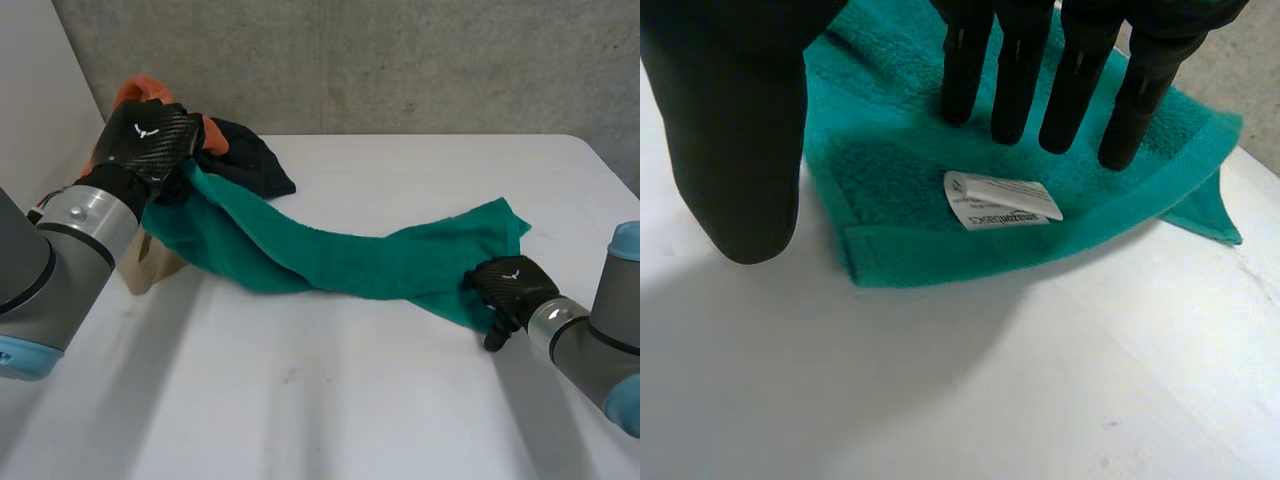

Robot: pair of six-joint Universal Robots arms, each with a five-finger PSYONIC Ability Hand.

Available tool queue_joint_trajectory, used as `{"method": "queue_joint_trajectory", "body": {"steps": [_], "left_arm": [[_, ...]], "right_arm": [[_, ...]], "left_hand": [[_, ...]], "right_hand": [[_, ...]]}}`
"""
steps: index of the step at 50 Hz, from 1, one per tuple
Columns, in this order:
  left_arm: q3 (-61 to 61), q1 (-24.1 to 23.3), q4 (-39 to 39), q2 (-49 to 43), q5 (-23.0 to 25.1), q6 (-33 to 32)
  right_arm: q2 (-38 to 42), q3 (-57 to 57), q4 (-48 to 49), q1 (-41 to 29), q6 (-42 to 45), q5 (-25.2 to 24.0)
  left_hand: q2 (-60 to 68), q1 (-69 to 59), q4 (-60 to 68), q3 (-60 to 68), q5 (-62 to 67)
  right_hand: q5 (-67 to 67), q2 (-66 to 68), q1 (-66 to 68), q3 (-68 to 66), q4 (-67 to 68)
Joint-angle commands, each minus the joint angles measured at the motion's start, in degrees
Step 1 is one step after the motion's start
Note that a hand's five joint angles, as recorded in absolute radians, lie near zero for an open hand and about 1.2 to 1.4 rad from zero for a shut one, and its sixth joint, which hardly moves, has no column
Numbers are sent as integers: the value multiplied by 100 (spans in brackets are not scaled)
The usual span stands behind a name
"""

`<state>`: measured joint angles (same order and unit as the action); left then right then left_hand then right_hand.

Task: Fold the laundry.

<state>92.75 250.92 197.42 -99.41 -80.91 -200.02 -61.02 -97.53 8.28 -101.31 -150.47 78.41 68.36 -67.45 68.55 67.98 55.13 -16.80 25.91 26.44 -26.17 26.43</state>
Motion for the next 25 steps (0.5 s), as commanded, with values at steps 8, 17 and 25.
{"method": "queue_joint_trajectory", "body": {"steps": [8, 17, 25], "left_arm": [[42, 36, -2, 0, -4, -2], [77, 124, -2, 0, -4, -2], [59, 150, -2, -17, -13, -2]], "right_arm": [[380, 524, 455, 32, 123, 192], [723, 1104, 341, 32, 167, 227], [1162, 1790, 314, 129, 272, 394]], "left_hand": [[1164, -1255, 1145, 1202, 1487], [1164, -1255, 1145, 1202, 1487], [1164, -1255, 1145, 1202, 1487]], "right_hand": [[-961, 1050, 997, -1024, 998], [-1146, 1234, 1182, -1209, 1183], [-2676, 2765, 2712, -2739, 2713]]}}
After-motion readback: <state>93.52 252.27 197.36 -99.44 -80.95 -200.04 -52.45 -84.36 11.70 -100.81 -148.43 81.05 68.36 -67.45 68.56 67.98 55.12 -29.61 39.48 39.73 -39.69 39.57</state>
